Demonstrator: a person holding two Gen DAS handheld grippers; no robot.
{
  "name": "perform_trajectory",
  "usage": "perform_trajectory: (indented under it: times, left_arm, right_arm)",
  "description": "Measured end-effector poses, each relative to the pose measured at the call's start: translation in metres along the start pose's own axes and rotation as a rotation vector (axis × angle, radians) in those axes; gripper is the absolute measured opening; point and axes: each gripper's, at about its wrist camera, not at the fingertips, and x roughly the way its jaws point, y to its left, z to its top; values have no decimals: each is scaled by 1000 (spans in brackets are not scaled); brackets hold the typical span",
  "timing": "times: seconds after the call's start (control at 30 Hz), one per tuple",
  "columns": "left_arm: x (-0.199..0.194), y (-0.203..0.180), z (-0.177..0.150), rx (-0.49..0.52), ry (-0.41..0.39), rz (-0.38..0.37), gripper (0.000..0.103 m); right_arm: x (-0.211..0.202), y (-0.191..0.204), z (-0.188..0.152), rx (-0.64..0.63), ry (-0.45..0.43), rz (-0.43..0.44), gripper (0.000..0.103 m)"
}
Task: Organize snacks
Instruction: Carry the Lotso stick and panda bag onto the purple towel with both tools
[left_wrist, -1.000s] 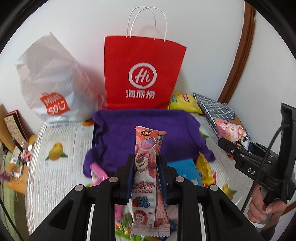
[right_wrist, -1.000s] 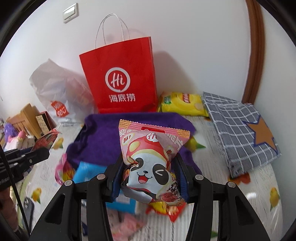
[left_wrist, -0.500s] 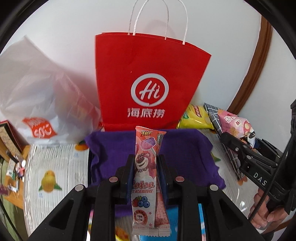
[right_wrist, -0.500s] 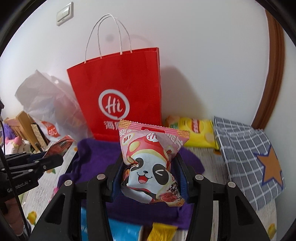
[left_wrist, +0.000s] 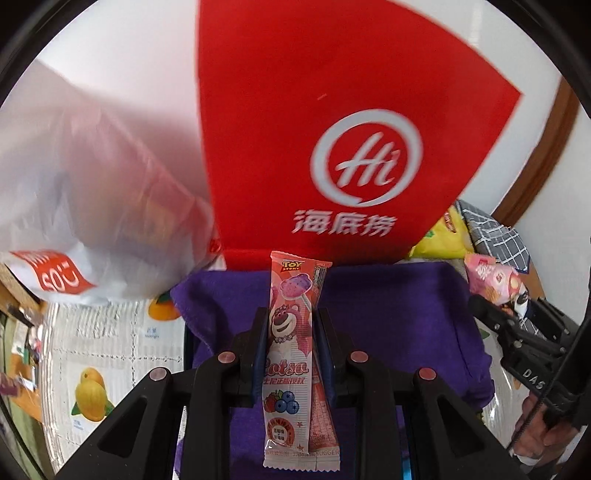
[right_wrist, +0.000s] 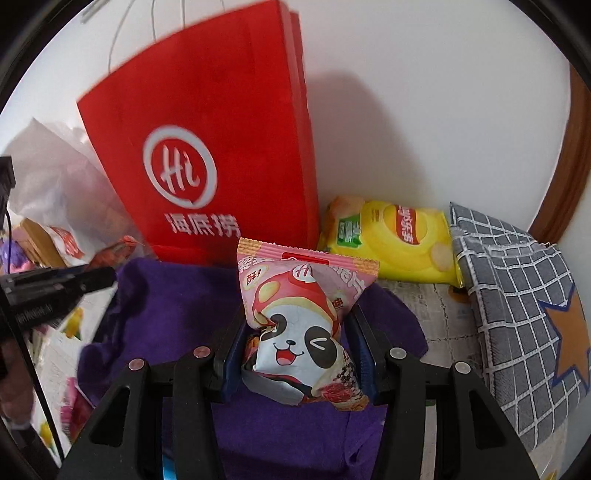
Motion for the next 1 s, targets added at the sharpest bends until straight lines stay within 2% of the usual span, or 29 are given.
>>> perform_trajectory:
  times: [0.17,0.77,1.0]
  left_arm:
    - [3,16,1,-44,12,7,23]
    - [0,2,-2,-12,4,-5,23]
    - [5,3,-4,-21,23,-9,23]
  right_arm:
    - [20,-4,-5,14,56,26,50]
    - [4,-5,-2,-10,28,4,50]
    - [10,-1,-4,-30,57,6,50]
